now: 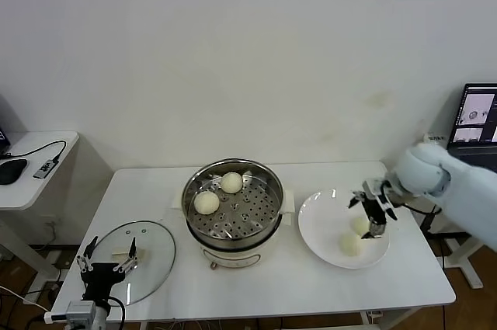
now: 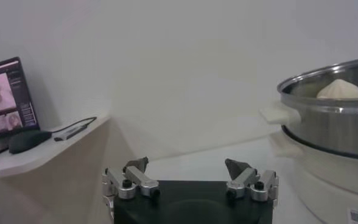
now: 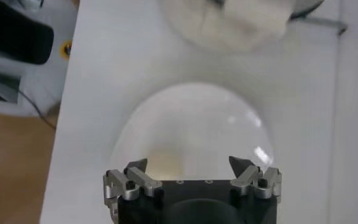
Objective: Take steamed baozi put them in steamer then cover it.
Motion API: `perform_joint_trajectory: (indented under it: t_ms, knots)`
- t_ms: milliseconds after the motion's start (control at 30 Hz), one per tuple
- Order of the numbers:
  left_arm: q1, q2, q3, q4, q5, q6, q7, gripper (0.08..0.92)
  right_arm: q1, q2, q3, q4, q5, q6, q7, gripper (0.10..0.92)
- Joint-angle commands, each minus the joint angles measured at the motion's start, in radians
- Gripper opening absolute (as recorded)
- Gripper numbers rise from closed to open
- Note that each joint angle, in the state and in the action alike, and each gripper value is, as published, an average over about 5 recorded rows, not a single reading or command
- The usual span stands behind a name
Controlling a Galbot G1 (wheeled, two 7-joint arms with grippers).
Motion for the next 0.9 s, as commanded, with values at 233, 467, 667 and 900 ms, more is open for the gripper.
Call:
perform_joint_trajectory:
  t_ms: [233,467,667,900]
  knots:
    - [0.008,-0.006,-0.007,-0.003,0.005,-0.004,0.006,0.823,-0.235,0.024,0.131,-0.086,-0.155,0.034,0.054,0.823]
    - [0.009,-0.004,-0.016,-0.004,0.005,-0.003,0.007,0.823,-0.224,0.101,0.122,-0.138,-0.156,0.03,0.075,0.823]
    - [0.009,-0.005,-0.019,-0.008,0.005,0.0,0.009,0.823,-0.212,0.155,0.109,-0.171,-0.152,0.021,0.076,0.823]
    - [0.008,-0.008,-0.017,-0.006,0.006,0.001,0.008,0.823,-0.214,0.187,0.1,-0.202,-0.158,0.012,0.082,0.822]
